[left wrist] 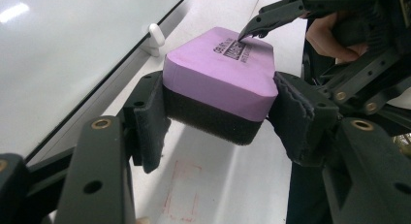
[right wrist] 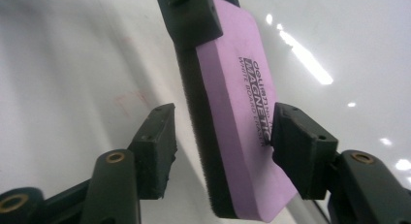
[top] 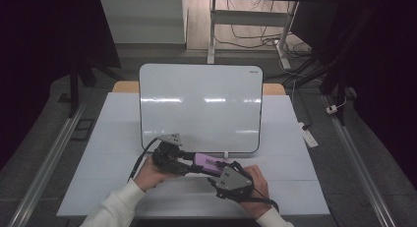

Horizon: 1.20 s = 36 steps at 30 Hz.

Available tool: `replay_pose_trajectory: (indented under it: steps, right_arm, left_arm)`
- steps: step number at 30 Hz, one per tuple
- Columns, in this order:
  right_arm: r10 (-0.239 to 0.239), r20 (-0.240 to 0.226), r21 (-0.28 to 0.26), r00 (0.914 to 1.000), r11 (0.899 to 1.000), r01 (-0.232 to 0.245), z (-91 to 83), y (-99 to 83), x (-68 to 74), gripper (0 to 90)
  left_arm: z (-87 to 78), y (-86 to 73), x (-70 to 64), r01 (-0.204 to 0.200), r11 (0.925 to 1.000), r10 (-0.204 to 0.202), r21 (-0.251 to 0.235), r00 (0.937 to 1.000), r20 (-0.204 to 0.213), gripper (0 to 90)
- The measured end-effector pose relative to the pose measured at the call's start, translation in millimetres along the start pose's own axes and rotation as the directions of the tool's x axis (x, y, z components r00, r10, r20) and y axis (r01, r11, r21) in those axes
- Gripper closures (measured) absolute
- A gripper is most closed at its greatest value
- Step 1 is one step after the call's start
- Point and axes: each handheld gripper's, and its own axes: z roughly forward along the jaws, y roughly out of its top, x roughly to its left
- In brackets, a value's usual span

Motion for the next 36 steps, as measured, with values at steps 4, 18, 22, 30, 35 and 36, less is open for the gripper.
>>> replay_pose_trajectory:
  steps: [4,18,22,30,35,36]
  right_arm:
    - [-0.106,0.104,0.051,0.989,0.994,0.101,4.5,-0.6,8.4,50.9]
    - [-0.088,0.148,0.013,0.985,0.996,0.087,-2.6,-1.1,1.3,64.2]
    - [0.144,0.198,-0.051,0.9694,0.989,-0.137,-9.8,-6.9,-24.5,64.3]
    - [0.435,0.335,-0.098,0.8357,0.898,-0.428,-9.6,-23.2,-67.5,64.2]
    - [0.488,0.394,-0.103,0.7789,0.866,-0.49,6.8,-22.9,-81.5,64.0]
    - [0.483,0.408,-0.101,0.7746,0.867,-0.488,9.9,-22.6,-82.2,63.9]
  left_arm:
    - [1.6,2.3,-0.4,0.022,0.9998,-0.022,-0.002,0.9996,0.015,40.8]
    - [-6.0,1.8,-6.9,-0.011,0.9977,0.007,-0.067,0.998,-0.063,31.1]
    - [-21.5,-5.3,-13.0,-0.042,0.9933,0.027,-0.108,0.9905,-0.135,23.8]
    - [-53.7,-40.3,-17.5,-0.062,0.9899,0.024,-0.127,0.96,-0.279,22.0]
    - [-72.9,-66.9,-17.6,-0.044,0.99,-0.005,-0.134,0.9378,-0.347,21.9]
    - [-76.6,-71.9,-17.5,-0.04,0.99,-0.011,-0.135,0.9335,-0.358,21.8]
